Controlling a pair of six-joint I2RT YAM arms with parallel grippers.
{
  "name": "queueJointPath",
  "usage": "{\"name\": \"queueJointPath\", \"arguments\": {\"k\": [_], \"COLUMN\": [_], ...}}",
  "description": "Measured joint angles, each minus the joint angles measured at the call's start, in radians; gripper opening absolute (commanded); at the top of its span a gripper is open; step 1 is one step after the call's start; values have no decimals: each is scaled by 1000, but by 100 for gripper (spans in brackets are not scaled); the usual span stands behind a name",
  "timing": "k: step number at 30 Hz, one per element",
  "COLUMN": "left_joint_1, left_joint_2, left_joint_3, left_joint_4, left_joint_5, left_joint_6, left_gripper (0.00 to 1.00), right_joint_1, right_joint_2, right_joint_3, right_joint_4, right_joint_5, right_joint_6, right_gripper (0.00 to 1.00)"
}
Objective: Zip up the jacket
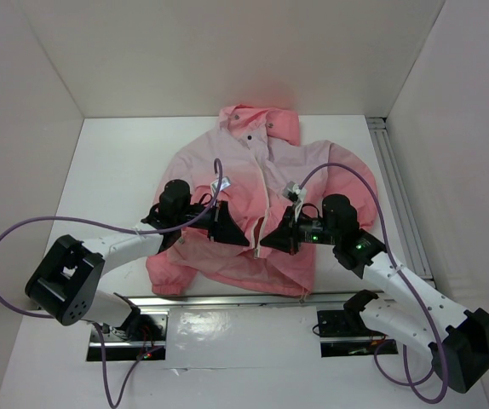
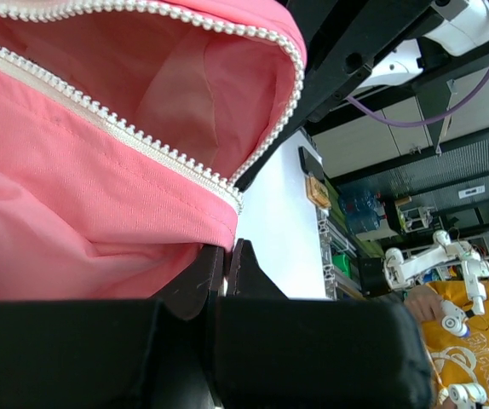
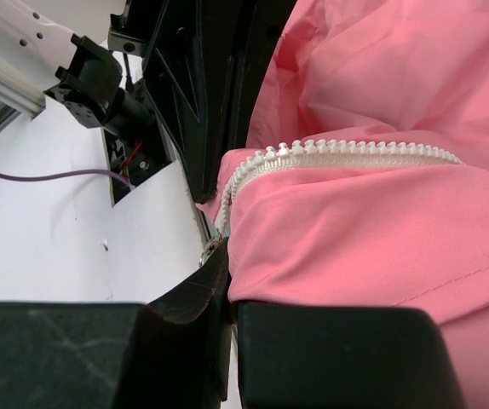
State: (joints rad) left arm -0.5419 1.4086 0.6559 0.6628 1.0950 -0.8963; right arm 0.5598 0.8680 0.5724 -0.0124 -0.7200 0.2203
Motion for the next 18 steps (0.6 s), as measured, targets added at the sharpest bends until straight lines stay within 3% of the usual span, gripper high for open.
{"name": "queueJointPath", "arguments": {"k": [18], "left_joint_1": [-18], "left_joint_2": [0], "left_joint_3": [-8], "left_joint_4": [37], "left_joint_5": [30], "left_joint_6": [-4], "left_gripper": [0], "right_joint_1": [-8], "right_joint_2": [0], "right_joint_3": [14], "right_joint_4": [5], "right_joint_5": [-1], "right_joint_6": [2], "right_gripper": [0]}}
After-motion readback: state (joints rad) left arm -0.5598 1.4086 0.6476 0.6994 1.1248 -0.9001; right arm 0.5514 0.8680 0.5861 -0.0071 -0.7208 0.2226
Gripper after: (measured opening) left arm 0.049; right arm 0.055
